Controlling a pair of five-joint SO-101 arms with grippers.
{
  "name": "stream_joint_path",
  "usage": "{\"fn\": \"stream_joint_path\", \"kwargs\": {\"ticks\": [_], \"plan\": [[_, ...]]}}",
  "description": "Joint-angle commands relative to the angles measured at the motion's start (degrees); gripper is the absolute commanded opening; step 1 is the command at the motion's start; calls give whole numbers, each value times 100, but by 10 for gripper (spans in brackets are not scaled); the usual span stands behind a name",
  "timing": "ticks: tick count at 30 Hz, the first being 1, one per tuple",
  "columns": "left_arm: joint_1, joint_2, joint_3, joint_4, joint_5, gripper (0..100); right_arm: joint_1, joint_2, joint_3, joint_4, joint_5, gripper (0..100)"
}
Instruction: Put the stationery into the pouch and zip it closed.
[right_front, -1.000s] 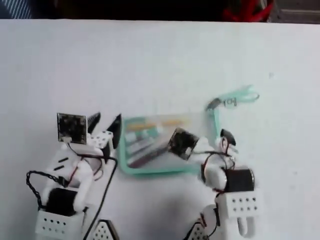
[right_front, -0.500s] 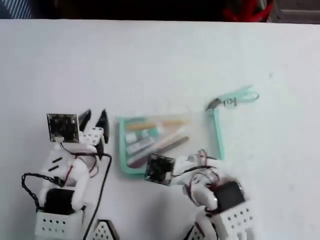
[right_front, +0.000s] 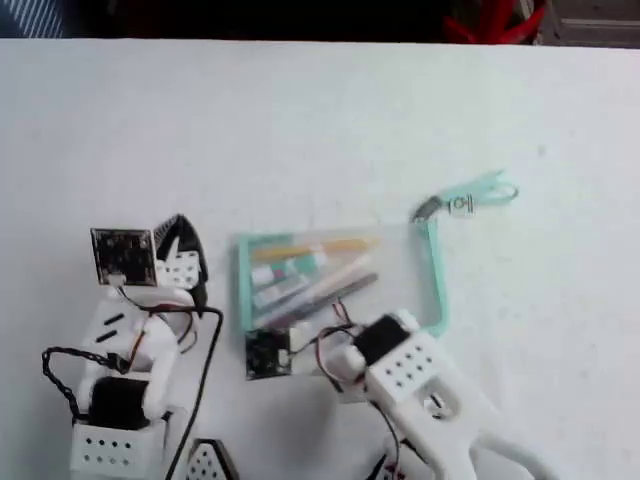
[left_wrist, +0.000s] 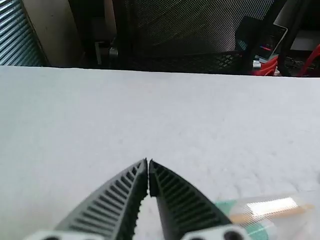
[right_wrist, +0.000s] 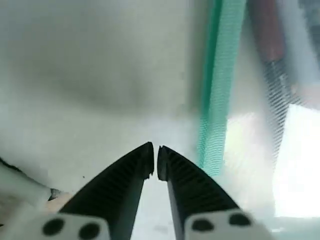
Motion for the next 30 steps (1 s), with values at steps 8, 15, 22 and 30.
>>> {"fn": "stream_joint_path", "kwargs": {"ticks": [8, 15, 22, 30], "plan": [[-40, -75, -18, -149, -53, 24, -66, 2193, -1415, -1086, -88, 19], [-40, -75, -26, -176, -53, 24, 338, 2334, -1758, -1789, -299, 19], [-31, -75, -26, -176, -53, 27, 585, 2009, -1960, -892, -325, 19], [-40, -75, -62, -176, -862, 28, 1710, 110, -1916, -382, -554, 19]]}}
